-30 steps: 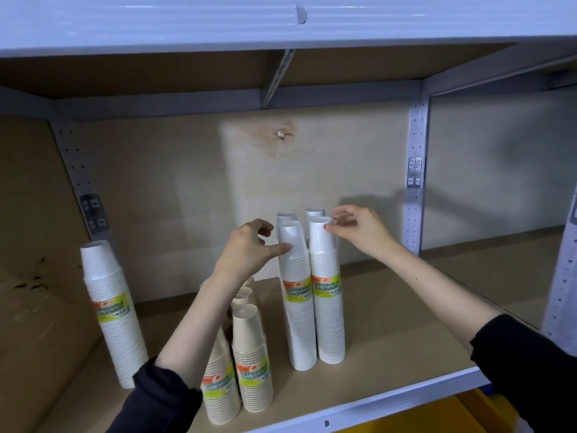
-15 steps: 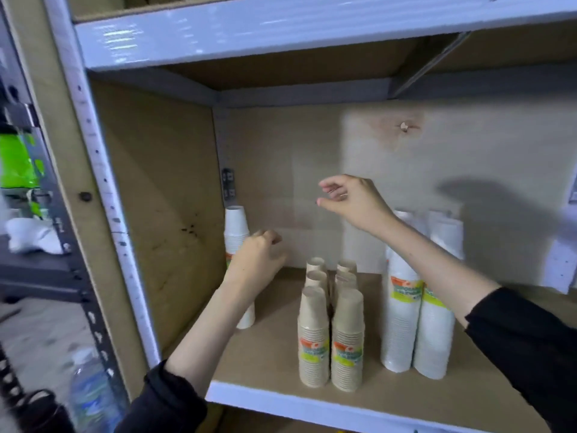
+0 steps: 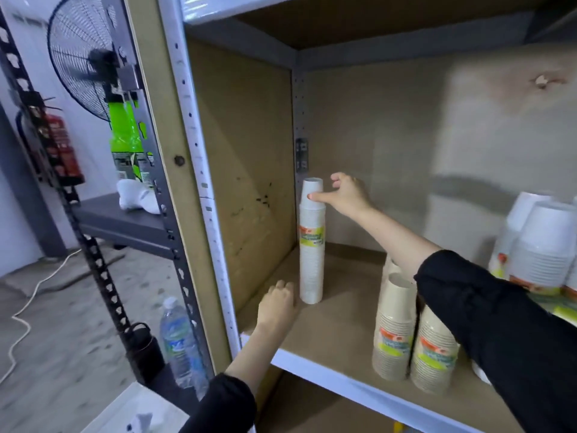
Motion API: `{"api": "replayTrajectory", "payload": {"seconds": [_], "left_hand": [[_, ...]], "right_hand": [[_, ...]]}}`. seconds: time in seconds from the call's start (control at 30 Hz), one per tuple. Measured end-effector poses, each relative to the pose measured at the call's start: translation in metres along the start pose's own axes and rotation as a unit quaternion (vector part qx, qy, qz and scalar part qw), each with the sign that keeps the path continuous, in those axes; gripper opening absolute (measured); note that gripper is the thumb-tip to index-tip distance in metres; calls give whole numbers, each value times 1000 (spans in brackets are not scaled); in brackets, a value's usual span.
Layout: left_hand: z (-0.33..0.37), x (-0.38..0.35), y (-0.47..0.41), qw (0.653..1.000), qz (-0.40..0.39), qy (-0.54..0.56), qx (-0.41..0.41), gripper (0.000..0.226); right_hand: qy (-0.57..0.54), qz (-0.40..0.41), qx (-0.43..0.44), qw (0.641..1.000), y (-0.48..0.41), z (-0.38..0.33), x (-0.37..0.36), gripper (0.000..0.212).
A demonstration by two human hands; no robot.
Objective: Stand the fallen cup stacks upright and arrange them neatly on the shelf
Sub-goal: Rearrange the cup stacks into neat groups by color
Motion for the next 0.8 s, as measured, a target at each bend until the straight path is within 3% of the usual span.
{"api": "replayTrajectory", "payload": {"seconds": [0.13,0.27,0.5,0.8], "left_hand": [[-7,-31,-10,999,-20,27,21,30],[-10,-53,-19,998,-35,51,28,43],[-12,-68,-22,996,-39,69,31,45],[-14,-63,-14,996,-39,80,25,42]], "right_hand": [[-4,4,-40,999,-16,7,-14,95],[-37,-15,-67,997,-28,16,-19,97],[-50,-44,-34,997,-26,21,-35,66],[-89,25,-39,995,2,19,-34,52]]}}
Point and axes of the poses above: each hand's wrist, its own y-axis away from the middle knuckle, its own x-axis out of the back of the hand, z = x × y, the point moved 2 cm from there along -y, towards the middle knuckle, and after that the axes turned 13 degrees about -x, right-handed, at the moved point
